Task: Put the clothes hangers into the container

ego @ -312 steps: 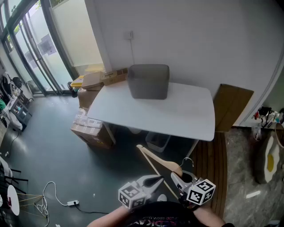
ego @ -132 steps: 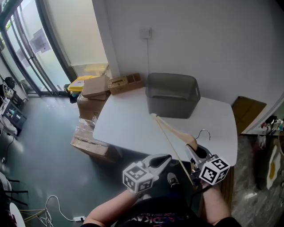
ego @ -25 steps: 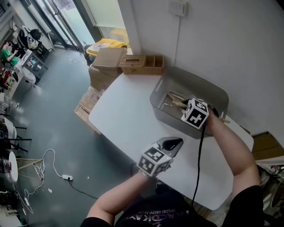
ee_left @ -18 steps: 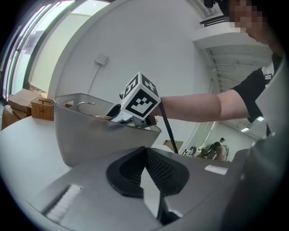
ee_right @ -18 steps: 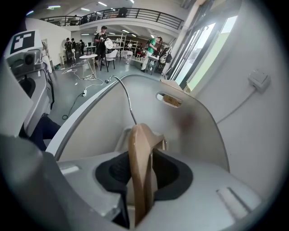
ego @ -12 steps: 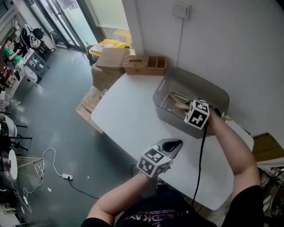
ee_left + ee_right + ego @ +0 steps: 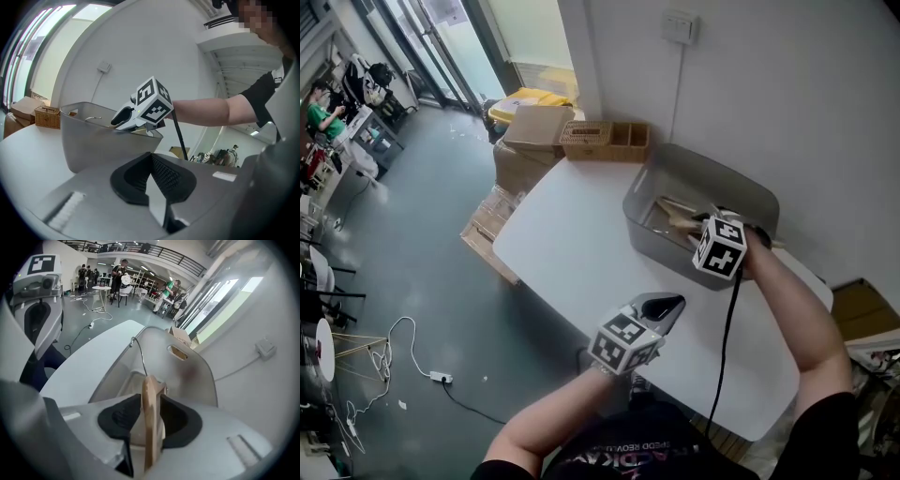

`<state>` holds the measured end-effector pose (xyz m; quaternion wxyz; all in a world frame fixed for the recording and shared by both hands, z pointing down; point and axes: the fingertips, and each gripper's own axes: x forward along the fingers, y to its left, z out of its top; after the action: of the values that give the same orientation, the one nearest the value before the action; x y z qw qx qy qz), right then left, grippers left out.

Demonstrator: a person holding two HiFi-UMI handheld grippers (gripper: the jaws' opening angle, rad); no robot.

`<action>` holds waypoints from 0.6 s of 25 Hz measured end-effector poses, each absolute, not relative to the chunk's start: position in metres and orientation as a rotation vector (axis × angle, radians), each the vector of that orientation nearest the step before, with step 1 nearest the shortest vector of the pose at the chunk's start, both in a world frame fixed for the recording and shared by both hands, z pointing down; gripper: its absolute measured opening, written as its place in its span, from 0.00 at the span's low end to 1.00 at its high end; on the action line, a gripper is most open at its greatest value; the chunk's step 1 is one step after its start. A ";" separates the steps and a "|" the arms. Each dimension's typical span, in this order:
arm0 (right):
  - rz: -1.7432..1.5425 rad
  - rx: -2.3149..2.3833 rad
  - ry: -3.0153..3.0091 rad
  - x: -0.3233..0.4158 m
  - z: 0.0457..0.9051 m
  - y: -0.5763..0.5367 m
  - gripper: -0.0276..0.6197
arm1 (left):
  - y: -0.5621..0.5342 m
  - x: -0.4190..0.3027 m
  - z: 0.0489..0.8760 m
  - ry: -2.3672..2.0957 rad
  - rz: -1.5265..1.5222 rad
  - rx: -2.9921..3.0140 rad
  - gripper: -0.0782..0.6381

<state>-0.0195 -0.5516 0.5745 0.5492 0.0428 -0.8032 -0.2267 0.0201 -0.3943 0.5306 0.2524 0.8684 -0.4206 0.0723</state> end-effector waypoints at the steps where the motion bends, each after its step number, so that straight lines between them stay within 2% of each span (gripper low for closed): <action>1: -0.541 0.115 -1.917 -0.020 0.568 -0.549 0.25 | -0.392 0.020 0.529 -1.146 0.195 2.363 0.12; 7: -0.506 0.283 -2.077 -0.018 0.523 -0.530 0.25 | -0.376 0.015 0.521 -1.153 0.200 2.389 0.12; 11: -0.311 0.420 -2.256 -0.013 0.496 -0.513 0.24 | -0.363 0.008 0.518 -1.147 0.193 2.400 0.12; 13: -0.165 0.504 -2.360 -0.010 0.482 -0.501 0.18 | -0.354 0.003 0.515 -1.141 0.185 2.405 0.12; 15: -0.022 0.587 -2.443 -0.006 0.470 -0.487 0.07 | -0.344 -0.002 0.513 -1.132 0.172 2.410 0.12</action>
<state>-0.0055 -0.4866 0.4697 0.3094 0.2220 -0.9246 -0.0082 -0.0020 -0.3435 0.5126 0.2346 0.8780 -0.4124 0.0627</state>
